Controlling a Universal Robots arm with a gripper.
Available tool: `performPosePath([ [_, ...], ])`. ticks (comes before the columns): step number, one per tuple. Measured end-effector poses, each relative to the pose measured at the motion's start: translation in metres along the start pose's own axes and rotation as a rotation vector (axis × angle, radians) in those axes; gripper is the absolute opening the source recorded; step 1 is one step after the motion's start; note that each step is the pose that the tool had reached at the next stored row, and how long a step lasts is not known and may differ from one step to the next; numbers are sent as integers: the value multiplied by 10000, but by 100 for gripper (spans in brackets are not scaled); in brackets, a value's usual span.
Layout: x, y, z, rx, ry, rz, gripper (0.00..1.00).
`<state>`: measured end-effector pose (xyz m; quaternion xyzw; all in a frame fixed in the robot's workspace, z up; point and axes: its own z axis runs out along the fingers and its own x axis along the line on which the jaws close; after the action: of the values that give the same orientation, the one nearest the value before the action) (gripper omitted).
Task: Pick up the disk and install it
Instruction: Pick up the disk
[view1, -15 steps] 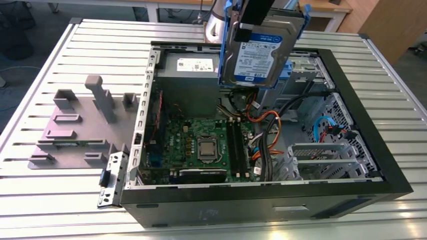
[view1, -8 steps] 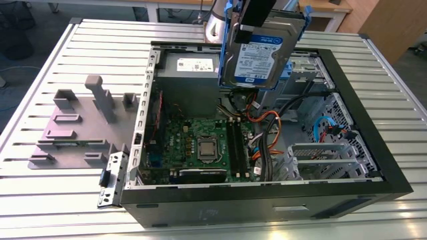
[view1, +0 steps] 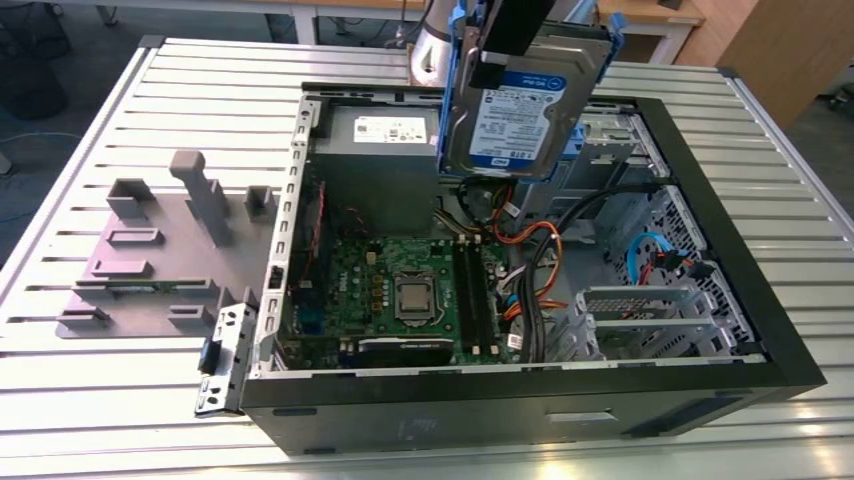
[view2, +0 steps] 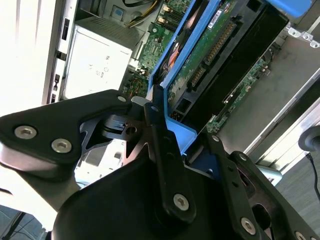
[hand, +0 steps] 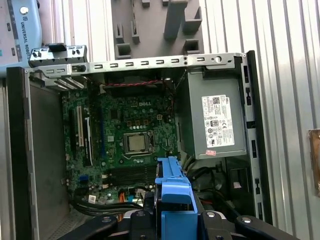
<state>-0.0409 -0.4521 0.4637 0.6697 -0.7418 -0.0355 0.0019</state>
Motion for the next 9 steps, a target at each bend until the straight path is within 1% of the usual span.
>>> performPosePath([
  [2,0,-2,0,3,39,-10,37],
  [4,1,-5,2,5,64,-22,37],
  [6,3,-5,2,5,76,-27,37],
  [9,13,-7,5,6,76,-27,37],
])
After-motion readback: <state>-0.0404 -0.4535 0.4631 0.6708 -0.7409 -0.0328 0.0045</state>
